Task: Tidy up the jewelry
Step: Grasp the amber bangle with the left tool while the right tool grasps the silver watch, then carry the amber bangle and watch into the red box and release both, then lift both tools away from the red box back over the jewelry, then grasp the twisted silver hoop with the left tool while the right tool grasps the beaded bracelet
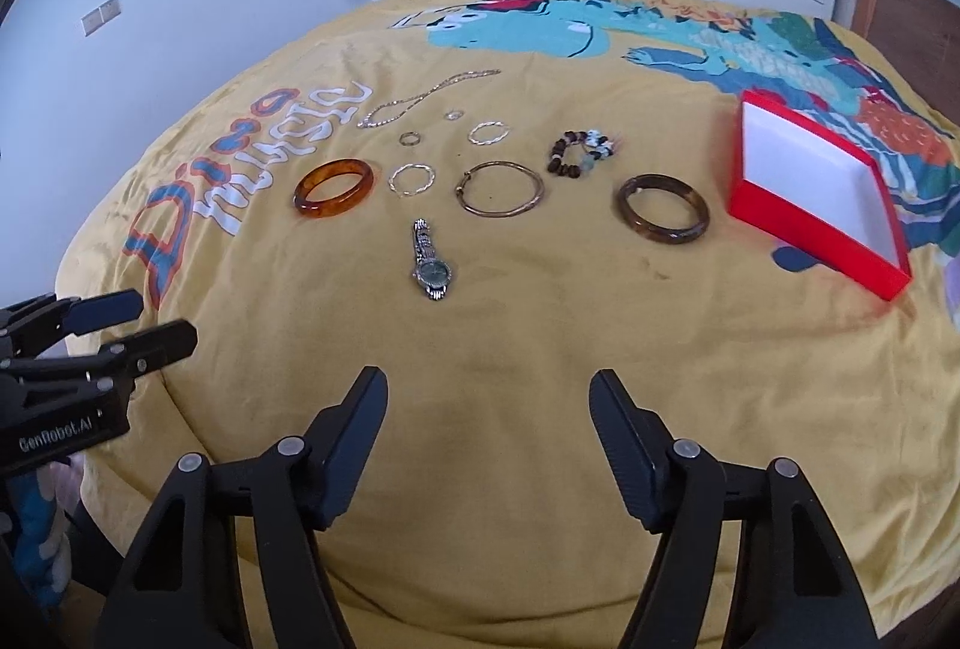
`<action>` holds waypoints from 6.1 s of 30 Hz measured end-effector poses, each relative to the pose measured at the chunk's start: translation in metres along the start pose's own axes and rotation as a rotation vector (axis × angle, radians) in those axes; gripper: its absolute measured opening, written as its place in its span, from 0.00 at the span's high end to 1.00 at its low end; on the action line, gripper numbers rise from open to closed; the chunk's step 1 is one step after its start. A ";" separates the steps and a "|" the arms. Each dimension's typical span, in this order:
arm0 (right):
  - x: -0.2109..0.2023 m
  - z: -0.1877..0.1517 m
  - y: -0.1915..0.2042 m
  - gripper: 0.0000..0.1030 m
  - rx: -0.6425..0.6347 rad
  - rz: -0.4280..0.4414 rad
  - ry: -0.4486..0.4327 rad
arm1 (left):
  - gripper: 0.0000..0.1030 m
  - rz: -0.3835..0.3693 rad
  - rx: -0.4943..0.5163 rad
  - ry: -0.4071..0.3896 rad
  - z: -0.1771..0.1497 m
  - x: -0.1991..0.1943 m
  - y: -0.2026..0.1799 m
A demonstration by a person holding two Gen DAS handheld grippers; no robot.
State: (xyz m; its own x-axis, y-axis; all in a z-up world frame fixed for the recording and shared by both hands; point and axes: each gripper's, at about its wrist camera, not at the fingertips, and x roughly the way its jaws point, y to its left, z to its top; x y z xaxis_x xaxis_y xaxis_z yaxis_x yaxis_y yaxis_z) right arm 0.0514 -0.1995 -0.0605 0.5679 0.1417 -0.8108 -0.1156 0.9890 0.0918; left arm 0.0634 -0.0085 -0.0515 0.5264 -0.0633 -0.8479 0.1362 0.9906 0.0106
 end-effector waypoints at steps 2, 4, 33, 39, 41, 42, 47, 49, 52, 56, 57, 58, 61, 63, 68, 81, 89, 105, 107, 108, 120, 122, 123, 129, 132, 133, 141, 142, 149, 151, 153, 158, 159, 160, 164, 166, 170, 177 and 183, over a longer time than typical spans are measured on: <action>0.010 0.008 0.000 0.34 -0.004 0.020 0.008 | 0.40 -0.004 -0.031 0.006 0.015 0.009 0.007; 0.023 0.018 0.000 0.36 -0.007 0.047 0.023 | 0.40 -0.009 -0.075 0.015 0.035 0.023 0.017; 0.131 0.053 0.016 0.77 -0.085 0.182 0.166 | 0.89 0.189 -0.090 0.153 0.117 0.167 0.035; 0.110 0.045 0.005 0.77 -0.025 0.197 0.163 | 0.91 0.200 -0.091 0.132 0.113 0.144 0.034; 0.098 0.041 0.001 0.77 -0.011 0.194 0.154 | 0.91 0.197 -0.088 0.126 0.110 0.134 0.031; 0.093 0.039 0.000 0.77 -0.008 0.189 0.147 | 0.91 0.198 -0.086 0.123 0.108 0.129 0.030; 0.067 0.036 -0.004 0.77 -0.006 0.171 0.109 | 0.91 0.199 -0.070 0.102 0.099 0.103 0.025; 0.057 0.036 -0.006 0.77 -0.002 0.165 0.087 | 0.91 0.194 -0.064 0.093 0.097 0.093 0.022; 0.040 0.036 -0.011 0.77 0.005 0.158 0.056 | 0.91 0.189 -0.055 0.077 0.097 0.083 0.018; 0.022 0.035 -0.018 0.77 0.009 0.145 0.023 | 0.91 0.169 -0.039 0.060 0.097 0.068 0.005; 0.018 0.035 -0.021 0.77 0.011 0.139 0.014 | 0.91 0.163 -0.036 0.057 0.097 0.065 0.002; 0.014 0.036 -0.024 0.77 0.015 0.135 0.004 | 0.91 0.155 -0.031 0.052 0.097 0.061 -0.003; 0.000 0.040 -0.038 0.77 0.032 0.116 -0.025 | 0.91 0.130 -0.011 0.038 0.101 0.052 -0.020; -0.008 0.044 -0.050 0.77 0.041 0.099 -0.046 | 0.91 0.106 0.007 0.031 0.105 0.047 -0.035; -0.030 0.065 -0.097 0.77 0.082 0.038 -0.107 | 0.91 0.051 0.057 0.005 0.127 0.038 -0.081; -0.026 0.109 -0.267 0.77 0.230 -0.157 -0.171 | 0.91 -0.150 0.227 -0.031 0.212 0.067 -0.261; 0.034 0.101 -0.328 0.77 0.285 -0.185 -0.093 | 0.91 -0.169 0.324 0.030 0.221 0.131 -0.342; 0.071 0.066 -0.336 0.73 0.291 -0.209 0.019 | 0.87 -0.158 0.378 0.085 0.199 0.170 -0.355; 0.066 0.067 -0.336 0.67 0.294 -0.214 0.011 | 0.87 -0.170 0.378 0.081 0.200 0.166 -0.353; 0.060 0.067 -0.335 0.66 0.293 -0.225 0.004 | 0.87 -0.173 0.383 0.073 0.199 0.161 -0.352; -0.043 0.078 -0.305 0.53 0.285 -0.288 -0.122 | 0.82 -0.194 0.346 -0.078 0.197 0.055 -0.295; -0.064 0.083 -0.292 0.53 0.278 -0.289 -0.147 | 0.82 -0.173 0.333 -0.105 0.198 0.036 -0.276; -0.072 0.084 -0.285 0.53 0.273 -0.290 -0.159 | 0.82 -0.157 0.317 -0.124 0.198 0.022 -0.260; -0.131 0.090 -0.233 0.52 0.241 -0.271 -0.254 | 0.81 -0.070 0.249 -0.196 0.192 -0.043 -0.174; -0.159 0.090 -0.203 0.49 0.224 -0.266 -0.301 | 0.80 -0.026 0.207 -0.229 0.182 -0.075 -0.124; -0.165 0.089 -0.197 0.48 0.221 -0.264 -0.312 | 0.80 -0.012 0.191 -0.238 0.178 -0.084 -0.108; -0.224 0.081 -0.138 0.44 0.187 -0.245 -0.416 | 0.77 0.031 0.097 -0.293 0.140 -0.140 -0.021; -0.228 0.079 -0.133 0.43 0.185 -0.241 -0.424 | 0.77 0.030 0.088 -0.296 0.136 -0.144 -0.014; -0.236 0.069 -0.113 0.41 0.190 -0.220 -0.444 | 0.72 0.048 0.005 -0.282 0.113 -0.150 0.027; -0.231 0.068 -0.114 0.41 0.194 -0.217 -0.437 | 0.72 0.062 -0.010 -0.278 0.108 -0.147 0.034; -0.224 0.067 -0.114 0.41 0.197 -0.216 -0.427 | 0.72 0.070 -0.027 -0.266 0.105 -0.141 0.039; -0.196 0.061 -0.118 0.40 0.196 -0.212 -0.372 | 0.71 0.072 -0.049 -0.202 0.100 -0.107 0.042; -0.188 0.060 -0.119 0.40 0.195 -0.213 -0.356 | 0.71 0.069 -0.048 -0.192 0.100 -0.101 0.041; -0.183 0.059 -0.120 0.40 0.198 -0.210 -0.347 | 0.71 0.068 -0.046 -0.174 0.100 -0.090 0.039; -0.151 0.059 -0.129 0.41 0.223 -0.186 -0.294 | 0.71 0.050 -0.031 -0.121 0.101 -0.059 0.033; -0.138 0.061 -0.130 0.41 0.224 -0.178 -0.273 | 0.71 0.039 -0.029 -0.098 0.102 -0.045 0.031; -0.110 0.068 -0.131 0.41 0.222 -0.153 -0.232 | 0.71 0.014 -0.036 -0.065 0.104 -0.022 0.030; -0.052 0.085 -0.127 0.41 0.204 -0.087 -0.151 | 0.71 -0.051 -0.023 -0.004 0.116 0.029 0.021; 0.003 0.106 -0.122 0.41 0.179 -0.034 -0.084 | 0.71 -0.093 0.005 0.061 0.130 0.078 0.001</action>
State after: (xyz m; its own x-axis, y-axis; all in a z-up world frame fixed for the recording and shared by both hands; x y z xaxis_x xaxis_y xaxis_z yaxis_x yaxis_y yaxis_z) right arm 0.1540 -0.3153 -0.0130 0.6359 0.1034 -0.7648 0.0471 0.9839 0.1721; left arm 0.2130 -0.0286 -0.0487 0.4595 -0.1469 -0.8759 0.1865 0.9802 -0.0665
